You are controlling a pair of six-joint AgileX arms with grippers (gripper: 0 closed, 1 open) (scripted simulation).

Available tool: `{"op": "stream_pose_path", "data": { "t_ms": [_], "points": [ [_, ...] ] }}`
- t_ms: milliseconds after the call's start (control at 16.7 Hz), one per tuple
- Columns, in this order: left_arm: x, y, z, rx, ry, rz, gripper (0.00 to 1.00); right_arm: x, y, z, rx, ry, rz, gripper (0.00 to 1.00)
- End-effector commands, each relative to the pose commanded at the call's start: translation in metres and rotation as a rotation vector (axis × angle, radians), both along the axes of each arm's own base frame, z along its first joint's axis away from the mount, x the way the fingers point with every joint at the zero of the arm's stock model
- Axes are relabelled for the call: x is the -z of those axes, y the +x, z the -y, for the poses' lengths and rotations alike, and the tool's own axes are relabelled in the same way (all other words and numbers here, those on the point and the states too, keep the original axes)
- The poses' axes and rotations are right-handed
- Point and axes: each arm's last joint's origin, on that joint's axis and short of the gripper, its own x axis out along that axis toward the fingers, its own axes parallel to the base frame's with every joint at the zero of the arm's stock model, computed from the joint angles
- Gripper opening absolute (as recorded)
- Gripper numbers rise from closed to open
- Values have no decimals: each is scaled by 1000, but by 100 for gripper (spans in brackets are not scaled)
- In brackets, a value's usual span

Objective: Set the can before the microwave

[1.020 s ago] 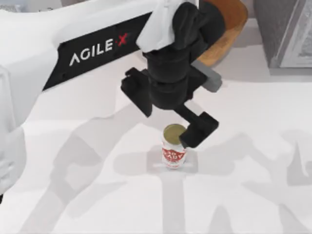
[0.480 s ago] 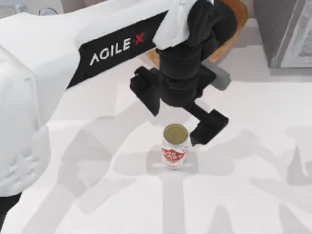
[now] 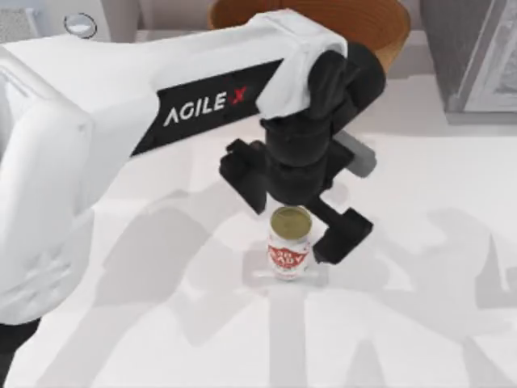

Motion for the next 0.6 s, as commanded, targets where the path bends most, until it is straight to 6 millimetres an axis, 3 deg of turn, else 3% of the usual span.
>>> {"op": "stream_pose_path", "data": {
  "t_ms": [120, 360, 600],
  "points": [
    [12, -1, 0, 0, 2, -2, 100, 0, 0, 0, 0, 0, 0, 100],
    [14, -1, 0, 0, 2, -3, 100, 0, 0, 0, 0, 0, 0, 100],
    [14, -1, 0, 0, 2, -3, 70, 0, 0, 0, 0, 0, 0, 100]
  ]
}}
